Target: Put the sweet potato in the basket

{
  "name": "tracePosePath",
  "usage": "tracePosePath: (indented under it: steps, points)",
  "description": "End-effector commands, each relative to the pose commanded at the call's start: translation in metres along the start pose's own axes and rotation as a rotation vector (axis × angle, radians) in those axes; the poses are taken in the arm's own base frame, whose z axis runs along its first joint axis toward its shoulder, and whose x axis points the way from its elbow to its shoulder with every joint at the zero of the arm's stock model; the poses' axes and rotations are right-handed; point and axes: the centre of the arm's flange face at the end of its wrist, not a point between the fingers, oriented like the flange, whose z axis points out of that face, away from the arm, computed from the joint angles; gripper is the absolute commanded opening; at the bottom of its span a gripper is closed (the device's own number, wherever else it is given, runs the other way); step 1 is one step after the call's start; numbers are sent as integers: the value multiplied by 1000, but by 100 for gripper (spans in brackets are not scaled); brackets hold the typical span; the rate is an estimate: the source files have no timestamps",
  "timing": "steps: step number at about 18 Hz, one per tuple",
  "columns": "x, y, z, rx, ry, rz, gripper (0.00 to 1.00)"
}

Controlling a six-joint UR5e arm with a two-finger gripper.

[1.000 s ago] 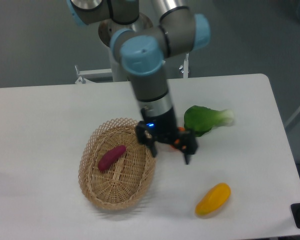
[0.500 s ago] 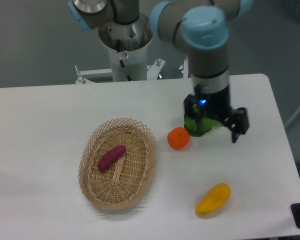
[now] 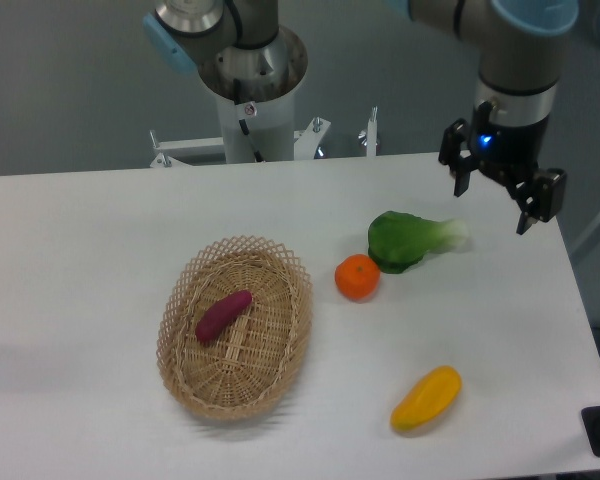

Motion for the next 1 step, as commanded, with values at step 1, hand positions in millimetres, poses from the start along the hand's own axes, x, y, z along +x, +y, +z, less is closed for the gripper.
tracePosePath:
  steps: [1]
  points:
    - [0,0,0,0,0,-2,100]
